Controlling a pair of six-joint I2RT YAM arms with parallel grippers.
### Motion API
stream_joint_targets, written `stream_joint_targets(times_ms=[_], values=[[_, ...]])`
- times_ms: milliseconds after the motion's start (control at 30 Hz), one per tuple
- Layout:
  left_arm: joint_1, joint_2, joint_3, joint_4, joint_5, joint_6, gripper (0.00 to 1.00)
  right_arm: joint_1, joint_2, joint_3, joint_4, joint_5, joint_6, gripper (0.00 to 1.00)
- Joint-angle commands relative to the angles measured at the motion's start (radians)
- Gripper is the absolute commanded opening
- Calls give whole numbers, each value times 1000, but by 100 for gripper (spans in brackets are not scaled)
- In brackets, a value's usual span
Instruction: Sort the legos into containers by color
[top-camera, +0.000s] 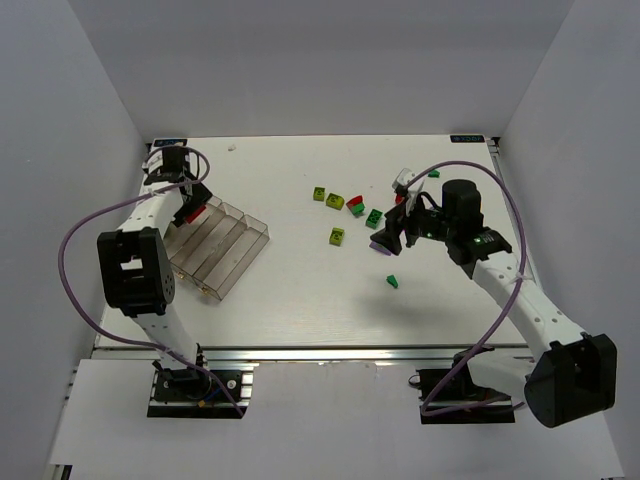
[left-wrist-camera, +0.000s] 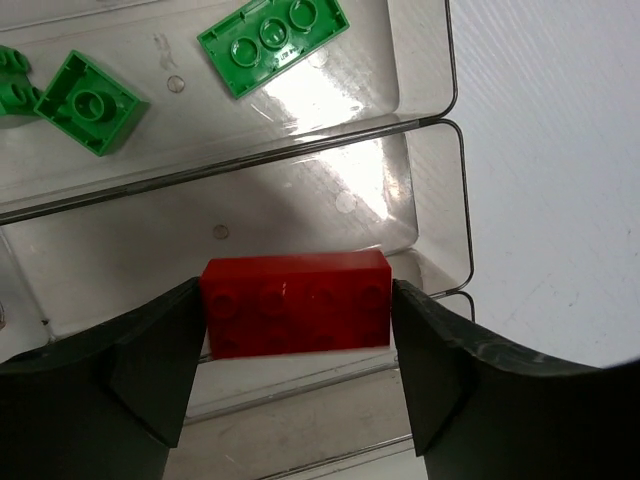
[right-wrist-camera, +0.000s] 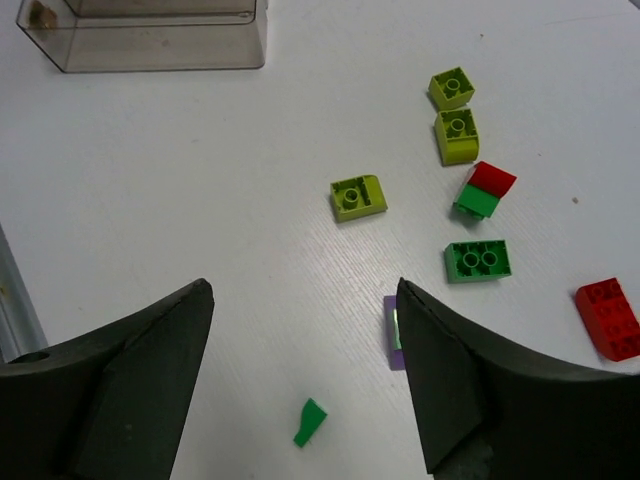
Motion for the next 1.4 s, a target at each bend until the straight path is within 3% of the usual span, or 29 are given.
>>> stream_joint_targets(times_ms=[0, 133, 333, 400, 433, 467, 500, 567, 600, 667, 700, 733, 800, 867, 933, 1133, 1367], values=[[8, -29, 44, 16, -35, 13, 84, -11, 3, 55, -4, 4, -19, 80], [12, -61, 53, 11, -7, 22, 86, -39, 37, 87, -16, 46, 4, 90], [16, -201, 25, 10, 77, 89, 85, -114, 144, 204, -58, 139, 83, 89], [16, -310, -18, 58, 182, 120, 64, -129, 189, 256, -88, 208, 111, 84], [14, -357, -97, 118, 220, 117, 49, -146, 240, 312, -128, 223, 111, 81], [16, -406, -145, 153, 261, 105, 22, -153, 270, 345, -154, 243, 102, 78], [14, -499, -192, 187, 363, 93, 17, -169, 297, 375, -177, 236, 59, 72], [14, -584, -325, 262, 448, 53, 16, -180, 388, 467, -257, 204, -30, 71], [14, -622, -367, 285, 528, 36, 25, -189, 420, 506, -295, 182, -92, 77], [14, -724, -479, 342, 594, -4, 47, -202, 541, 660, -483, 109, -376, 86], [14, -751, -505, 344, 632, -16, 66, -218, 631, 723, -540, 95, -459, 86], [14, -797, -527, 346, 655, -21, 72, -231, 676, 788, -596, 77, -572, 87], [14, -831, -561, 323, 685, -24, 79, -257, 838, 1005, -773, 49, -648, 84], [13, -879, -575, 290, 712, -23, 80, -263, 943, 1227, -913, 40, -767, 80], [14, -909, -594, 263, 716, -27, 82, -268, 1046, 1304, -1024, 43, -820, 76], [14, -1015, -683, 270, 723, -88, 83, -266, 1025, 1083, -879, 55, -975, 79], [13, -1060, -710, 260, 714, -119, 86, -265, 1109, 1134, -830, 93, -912, 79]])
